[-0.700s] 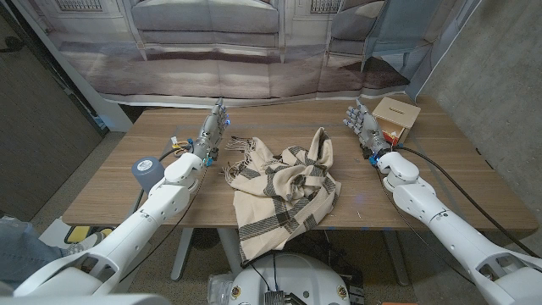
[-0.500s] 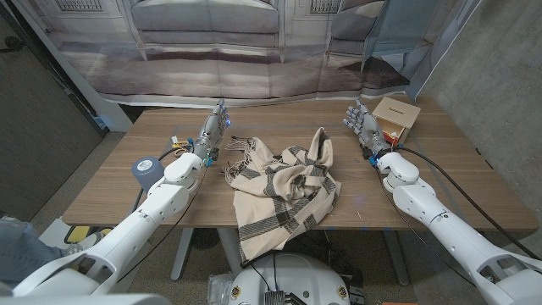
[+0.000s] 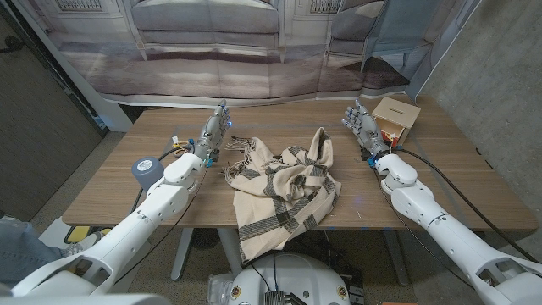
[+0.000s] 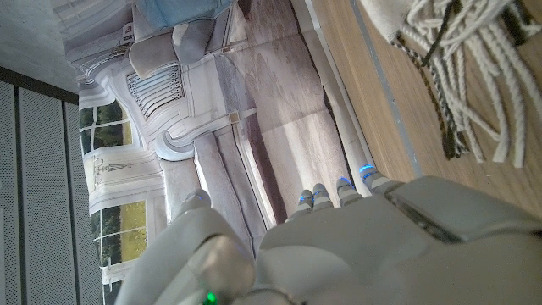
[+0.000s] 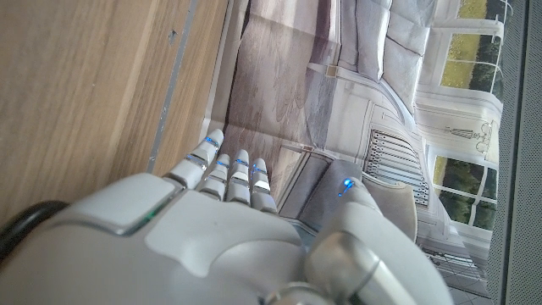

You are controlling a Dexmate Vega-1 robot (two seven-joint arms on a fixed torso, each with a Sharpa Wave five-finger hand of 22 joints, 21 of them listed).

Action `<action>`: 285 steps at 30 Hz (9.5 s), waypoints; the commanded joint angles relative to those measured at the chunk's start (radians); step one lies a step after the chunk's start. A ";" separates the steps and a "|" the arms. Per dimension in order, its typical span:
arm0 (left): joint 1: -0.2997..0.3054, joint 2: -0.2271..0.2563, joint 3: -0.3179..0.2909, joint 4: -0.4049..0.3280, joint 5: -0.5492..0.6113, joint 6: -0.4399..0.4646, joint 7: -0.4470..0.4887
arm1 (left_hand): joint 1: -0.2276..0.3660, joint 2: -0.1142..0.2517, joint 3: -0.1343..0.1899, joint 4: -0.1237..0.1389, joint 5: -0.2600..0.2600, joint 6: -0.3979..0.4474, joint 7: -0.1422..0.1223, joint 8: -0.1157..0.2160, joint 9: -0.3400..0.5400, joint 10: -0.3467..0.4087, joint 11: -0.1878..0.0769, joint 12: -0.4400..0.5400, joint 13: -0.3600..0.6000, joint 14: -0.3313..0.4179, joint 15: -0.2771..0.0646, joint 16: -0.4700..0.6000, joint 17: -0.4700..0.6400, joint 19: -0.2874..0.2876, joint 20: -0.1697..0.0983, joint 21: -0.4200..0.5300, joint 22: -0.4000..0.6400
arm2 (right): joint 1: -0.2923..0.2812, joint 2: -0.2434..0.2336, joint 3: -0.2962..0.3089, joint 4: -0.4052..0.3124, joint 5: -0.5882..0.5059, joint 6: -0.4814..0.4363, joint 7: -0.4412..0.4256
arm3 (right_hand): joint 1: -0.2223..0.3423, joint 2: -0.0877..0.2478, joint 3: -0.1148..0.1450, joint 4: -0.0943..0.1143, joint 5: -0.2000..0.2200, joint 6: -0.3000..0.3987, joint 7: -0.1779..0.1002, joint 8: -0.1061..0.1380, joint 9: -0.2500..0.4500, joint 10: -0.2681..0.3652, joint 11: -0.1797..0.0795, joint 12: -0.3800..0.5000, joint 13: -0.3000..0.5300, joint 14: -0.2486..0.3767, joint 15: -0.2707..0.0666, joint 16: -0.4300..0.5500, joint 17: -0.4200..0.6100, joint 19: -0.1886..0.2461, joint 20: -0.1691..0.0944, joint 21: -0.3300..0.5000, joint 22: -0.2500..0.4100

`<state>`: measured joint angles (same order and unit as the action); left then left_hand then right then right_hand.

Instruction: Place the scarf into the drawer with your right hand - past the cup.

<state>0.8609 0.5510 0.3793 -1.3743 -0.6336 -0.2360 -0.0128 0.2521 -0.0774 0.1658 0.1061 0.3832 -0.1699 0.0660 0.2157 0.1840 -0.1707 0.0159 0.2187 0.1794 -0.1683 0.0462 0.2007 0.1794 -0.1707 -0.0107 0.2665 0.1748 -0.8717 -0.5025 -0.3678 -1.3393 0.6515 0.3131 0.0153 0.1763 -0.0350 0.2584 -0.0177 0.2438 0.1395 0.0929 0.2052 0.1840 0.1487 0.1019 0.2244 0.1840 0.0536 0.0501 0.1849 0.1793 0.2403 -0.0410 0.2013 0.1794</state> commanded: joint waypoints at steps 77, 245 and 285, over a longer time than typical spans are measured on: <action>-0.013 0.008 0.004 -0.010 0.021 -0.020 -0.015 | 0.022 0.024 -0.008 -0.001 0.007 -0.050 -0.006 0.008 0.005 0.010 0.003 0.009 0.006 0.012 0.003 0.003 0.005 -0.012 0.011 -0.021 0.006 | -0.100 -0.080 0.019 -0.196 -0.082 0.141 0.033 | 0.006 0.017 0.004 -0.011 -0.009 0.032 -0.012 -0.001 0.005 0.032 -0.007 0.004 0.002 0.029 0.002 0.004 0.005 0.015 -0.009 0.004 0.006; -0.009 0.029 0.000 -0.064 0.018 -0.004 -0.023 | 0.045 0.043 -0.048 -0.005 0.008 0.009 -0.005 -0.007 0.006 0.061 0.005 -0.007 0.007 0.059 0.005 -0.007 0.006 0.030 0.010 -0.052 0.006 | -0.247 -0.138 0.060 -0.430 -0.717 0.364 -0.140 | 0.023 0.013 -0.010 -0.042 0.007 0.077 -0.057 -0.001 0.006 0.077 -0.038 0.006 0.004 0.066 -0.031 0.007 0.005 0.024 -0.005 0.002 0.004; -0.015 0.033 0.007 -0.082 0.021 0.022 -0.019 | 0.049 0.048 -0.059 -0.005 0.008 0.014 -0.012 -0.010 0.006 0.065 -0.001 -0.010 0.007 0.062 0.002 -0.008 0.006 0.031 0.014 -0.057 0.006 | -0.299 -0.153 0.091 -0.482 -0.967 0.319 -0.295 | 0.058 0.009 -0.007 -0.073 0.029 0.049 -0.172 -0.008 0.009 0.068 -0.092 0.000 0.006 0.081 0.009 0.003 0.002 0.014 0.069 -0.002 0.004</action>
<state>0.8573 0.5871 0.3814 -1.4620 -0.6110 -0.2212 -0.0236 0.2968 -0.0325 0.1112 0.0987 0.3832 -0.1587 0.0551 0.2087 0.1882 -0.1078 0.0177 0.2109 0.1835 -0.1086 0.0477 0.1945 0.1835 -0.1400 -0.0021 0.2107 0.1792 -1.1667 -0.6528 -0.2775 -1.8201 -0.2534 0.6372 -0.2355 0.2192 -0.0260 0.2500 -0.0815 0.2630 0.1816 -0.0712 0.1906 0.1881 0.2125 0.0227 0.2244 0.1888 0.1337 0.0457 0.1885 0.1789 0.2509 0.0164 0.2013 0.1818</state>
